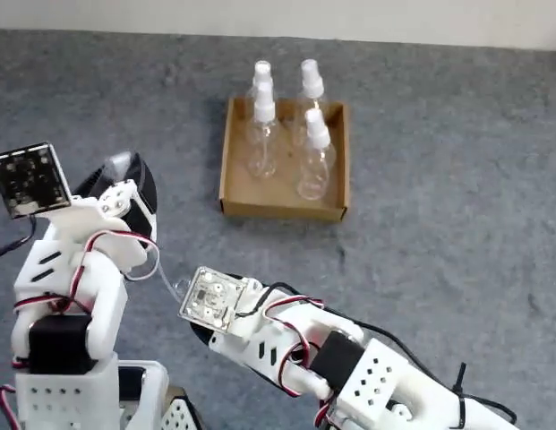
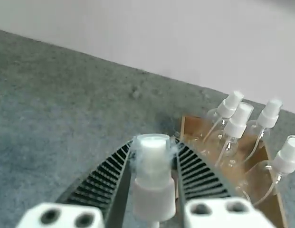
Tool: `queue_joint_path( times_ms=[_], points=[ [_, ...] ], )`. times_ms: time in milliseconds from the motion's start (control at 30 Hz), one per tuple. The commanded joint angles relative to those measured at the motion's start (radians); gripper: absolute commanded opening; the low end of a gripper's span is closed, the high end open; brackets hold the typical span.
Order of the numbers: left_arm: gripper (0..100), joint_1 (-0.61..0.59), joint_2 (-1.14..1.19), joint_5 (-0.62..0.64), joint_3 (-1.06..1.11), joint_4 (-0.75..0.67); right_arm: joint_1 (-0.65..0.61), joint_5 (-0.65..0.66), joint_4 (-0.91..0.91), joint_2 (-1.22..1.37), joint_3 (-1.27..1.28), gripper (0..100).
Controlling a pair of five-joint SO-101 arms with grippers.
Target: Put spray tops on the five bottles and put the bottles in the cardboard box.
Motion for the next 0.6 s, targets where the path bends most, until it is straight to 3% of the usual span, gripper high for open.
queue_joint_path(
  times_ms=[0, 167, 567],
  points=[
    [0, -0.01, -0.01, 0.009, -0.01, -0.029, -0.004, -0.008, -0.027, -0.021, -0.008, 0.3],
    [0, -0.016, -0.005, -0.026, -0.064, -0.1, -0.008, -0.008, -0.027, -0.021, -0.007, 0.3],
    [0, 0.027, -0.008, -0.015, -0.077, -0.083, -0.005, -0.008, -0.025, -0.021, -0.007, 0.3]
  ],
)
